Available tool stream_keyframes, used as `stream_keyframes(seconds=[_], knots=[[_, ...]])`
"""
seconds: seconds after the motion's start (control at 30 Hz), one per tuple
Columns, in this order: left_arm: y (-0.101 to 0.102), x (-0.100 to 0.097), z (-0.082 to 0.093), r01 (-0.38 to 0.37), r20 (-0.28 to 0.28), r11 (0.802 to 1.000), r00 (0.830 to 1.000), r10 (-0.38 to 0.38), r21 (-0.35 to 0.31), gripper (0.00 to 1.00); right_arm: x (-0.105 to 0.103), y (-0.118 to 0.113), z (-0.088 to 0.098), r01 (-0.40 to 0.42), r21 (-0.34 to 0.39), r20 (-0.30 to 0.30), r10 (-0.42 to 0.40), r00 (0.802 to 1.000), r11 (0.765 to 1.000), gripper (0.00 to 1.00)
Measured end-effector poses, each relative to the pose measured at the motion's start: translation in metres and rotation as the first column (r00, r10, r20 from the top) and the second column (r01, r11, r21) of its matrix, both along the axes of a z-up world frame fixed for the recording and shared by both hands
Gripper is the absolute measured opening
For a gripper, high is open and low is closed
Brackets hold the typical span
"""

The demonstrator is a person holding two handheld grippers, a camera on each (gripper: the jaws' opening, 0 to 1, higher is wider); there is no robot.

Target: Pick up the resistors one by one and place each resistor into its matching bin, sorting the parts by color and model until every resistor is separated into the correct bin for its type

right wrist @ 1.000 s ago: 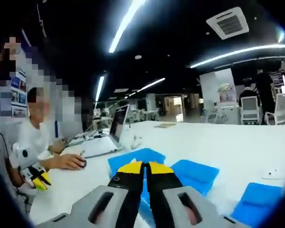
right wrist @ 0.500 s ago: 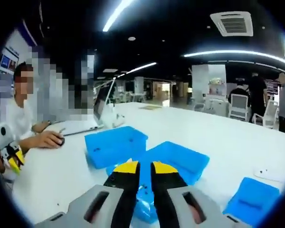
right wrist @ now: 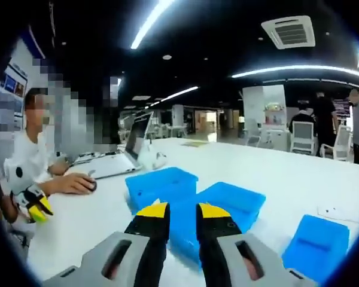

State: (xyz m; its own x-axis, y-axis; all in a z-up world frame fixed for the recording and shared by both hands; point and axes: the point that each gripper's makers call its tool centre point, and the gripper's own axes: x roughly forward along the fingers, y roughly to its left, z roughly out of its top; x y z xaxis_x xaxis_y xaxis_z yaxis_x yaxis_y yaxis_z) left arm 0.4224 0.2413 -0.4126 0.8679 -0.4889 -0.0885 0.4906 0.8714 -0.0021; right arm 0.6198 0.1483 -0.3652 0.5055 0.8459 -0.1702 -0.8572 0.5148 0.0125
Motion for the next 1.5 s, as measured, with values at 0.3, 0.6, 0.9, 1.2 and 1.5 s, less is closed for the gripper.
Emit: stream_keyframes(seconds=[0.3, 0.6, 0.9, 1.2, 1.5], knots=[[-0.005, 0.004, 0.001, 0.012, -0.004, 1.000, 1.000, -0.012, 0.021, 0.13, -0.065, -0.019, 0.012, -0.033, 0.037, 0.069, 0.030, 0.997, 0.999, 0.20], [-0.007, -0.001, 0.007, 0.028, 0.011, 0.999, 1.000, -0.028, 0.032, 0.13, -0.097, -0.036, 0.017, -0.020, 0.000, 0.180, 0.019, 0.983, 1.000, 0.20], [-0.013, 0.002, 0.007, 0.058, -0.021, 0.997, 0.998, -0.057, 0.048, 0.13, -0.117, -0.052, 0.006, 0.003, 0.048, 0.167, -0.011, 0.986, 0.999, 0.20], [-0.030, 0.007, 0.007, 0.095, -0.038, 0.991, 0.995, -0.092, 0.091, 0.13, -0.140, -0.058, -0.025, -0.061, -0.126, 0.148, 0.080, 0.986, 0.990, 0.20], [-0.042, 0.014, -0.019, 0.205, -0.162, 0.956, 0.972, -0.173, 0.209, 0.14, -0.161, -0.060, -0.044, -0.089, -0.275, 0.170, 0.140, 0.976, 0.957, 0.20]])
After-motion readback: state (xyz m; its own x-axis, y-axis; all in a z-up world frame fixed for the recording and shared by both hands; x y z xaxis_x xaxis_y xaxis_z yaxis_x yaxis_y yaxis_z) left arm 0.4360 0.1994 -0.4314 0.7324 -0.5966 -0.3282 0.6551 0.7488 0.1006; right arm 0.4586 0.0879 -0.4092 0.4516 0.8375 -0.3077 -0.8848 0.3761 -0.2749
